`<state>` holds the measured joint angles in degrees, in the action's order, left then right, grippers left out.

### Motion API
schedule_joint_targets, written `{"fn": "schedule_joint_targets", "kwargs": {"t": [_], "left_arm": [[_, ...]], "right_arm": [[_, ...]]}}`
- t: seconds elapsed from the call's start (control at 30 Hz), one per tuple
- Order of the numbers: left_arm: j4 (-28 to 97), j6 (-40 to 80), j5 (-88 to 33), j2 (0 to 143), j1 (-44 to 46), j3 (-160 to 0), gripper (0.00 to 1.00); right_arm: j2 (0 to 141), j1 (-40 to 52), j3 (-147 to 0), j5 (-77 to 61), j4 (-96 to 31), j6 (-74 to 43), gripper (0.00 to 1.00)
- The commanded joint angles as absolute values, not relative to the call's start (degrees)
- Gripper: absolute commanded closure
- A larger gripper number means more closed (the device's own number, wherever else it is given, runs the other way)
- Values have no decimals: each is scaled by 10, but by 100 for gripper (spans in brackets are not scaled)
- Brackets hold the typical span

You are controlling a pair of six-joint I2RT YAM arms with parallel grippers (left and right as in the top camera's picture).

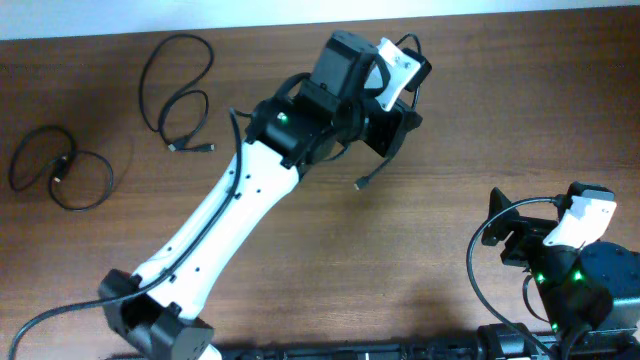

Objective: Untangle cables

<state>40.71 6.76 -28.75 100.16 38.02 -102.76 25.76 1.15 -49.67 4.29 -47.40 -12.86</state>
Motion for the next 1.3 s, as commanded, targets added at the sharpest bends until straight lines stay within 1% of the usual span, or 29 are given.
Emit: {"fn": "schedule_joint_targets", "kwargs": {"t": [0.0, 0.07, 0.1, 0.17, 0.23, 0.3, 0.37, 0.47, 0.5, 0.6, 0.67, 0.8, 0.9, 0.97, 1.07, 1.1, 1.17, 1.2, 1.27], "left_arm": [[385, 188, -352, 946, 358, -1037, 100], [344, 262, -351, 924, 356, -1037, 100], [331, 272, -341, 915, 356, -1037, 100], [356, 311, -194, 877, 359, -1037, 100], [418, 343, -18, 846, 365, -1037, 100], [449, 348, 51, 841, 368, -1037, 100], [457, 348, 54, 851, 368, -1037, 100], [437, 349, 22, 882, 382, -1037, 100], [435, 349, 40, 885, 390, -1037, 100], [469, 342, 216, 881, 439, -1072, 100], [511, 336, 241, 881, 448, -1110, 100], [584, 334, 230, 881, 449, -1183, 100], [597, 334, 101, 882, 444, -1202, 100], [612, 335, 22, 884, 425, -1202, 100], [631, 344, -138, 896, 353, -1202, 100], [630, 362, -218, 904, 318, -1202, 100], [592, 401, -349, 924, 262, -1202, 100], [584, 410, -351, 927, 252, -1202, 100], [613, 409, -257, 922, 241, -1216, 100]], "right_arm": [[258, 6, -498, 66, -474, -124, 0], [258, 6, -498, 69, -474, -124, 0], [258, 6, -498, 69, -474, -124, 0], [258, 6, -498, 69, -479, -124, 0], [258, 6, -498, 69, -480, -124, 0], [258, 6, -498, 69, -480, -124, 0], [258, 6, -498, 69, -480, -124, 0], [258, 6, -498, 69, -480, -124, 0], [258, 6, -498, 69, -480, -124, 0], [258, 6, -498, 69, -480, -124, 0], [258, 6, -498, 69, -480, -124, 0], [258, 6, -498, 67, -481, -124, 0], [258, 6, -498, 67, -481, -125, 0], [258, 6, -498, 67, -481, -125, 0], [258, 6, -498, 67, -481, -125, 0], [258, 6, -498, 67, -481, -125, 0], [258, 6, -498, 67, -480, -125, 0], [258, 6, -498, 67, -480, -125, 0], [258, 6, -498, 67, -481, -124, 0]]}}
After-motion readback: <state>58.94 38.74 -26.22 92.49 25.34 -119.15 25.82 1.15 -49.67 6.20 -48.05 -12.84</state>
